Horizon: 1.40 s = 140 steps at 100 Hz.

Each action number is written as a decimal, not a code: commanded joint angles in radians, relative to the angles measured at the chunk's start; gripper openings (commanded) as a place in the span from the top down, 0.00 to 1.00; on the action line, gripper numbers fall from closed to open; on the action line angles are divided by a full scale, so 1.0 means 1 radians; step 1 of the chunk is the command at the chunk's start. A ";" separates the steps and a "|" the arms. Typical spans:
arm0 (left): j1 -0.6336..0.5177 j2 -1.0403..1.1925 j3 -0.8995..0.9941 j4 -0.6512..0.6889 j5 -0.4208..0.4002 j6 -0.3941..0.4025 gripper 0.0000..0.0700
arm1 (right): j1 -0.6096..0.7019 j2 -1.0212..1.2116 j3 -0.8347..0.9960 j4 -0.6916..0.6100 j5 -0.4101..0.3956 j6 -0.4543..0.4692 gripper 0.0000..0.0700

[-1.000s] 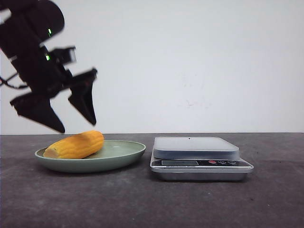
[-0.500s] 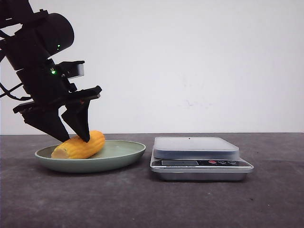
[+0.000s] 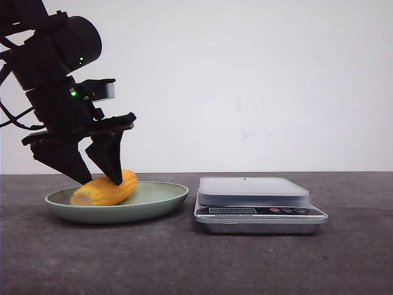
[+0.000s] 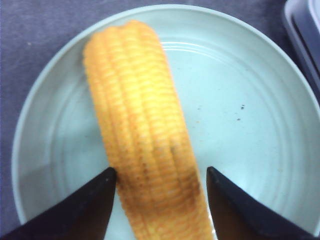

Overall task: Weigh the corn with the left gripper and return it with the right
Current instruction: 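Lower the left gripper onto the yellow corn cob on the plate and close, then lift the corn with the left gripper and lower it onto the scale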

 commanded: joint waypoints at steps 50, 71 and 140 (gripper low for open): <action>-0.026 0.020 0.025 -0.008 -0.036 0.007 0.99 | 0.003 0.003 0.016 0.010 0.000 -0.005 0.33; -0.048 -0.023 0.129 -0.135 -0.043 0.006 0.99 | 0.003 0.003 0.016 0.010 0.001 -0.005 0.33; -0.385 0.005 0.372 -0.032 -0.143 -0.269 0.99 | 0.003 0.003 0.016 0.010 0.000 0.003 0.33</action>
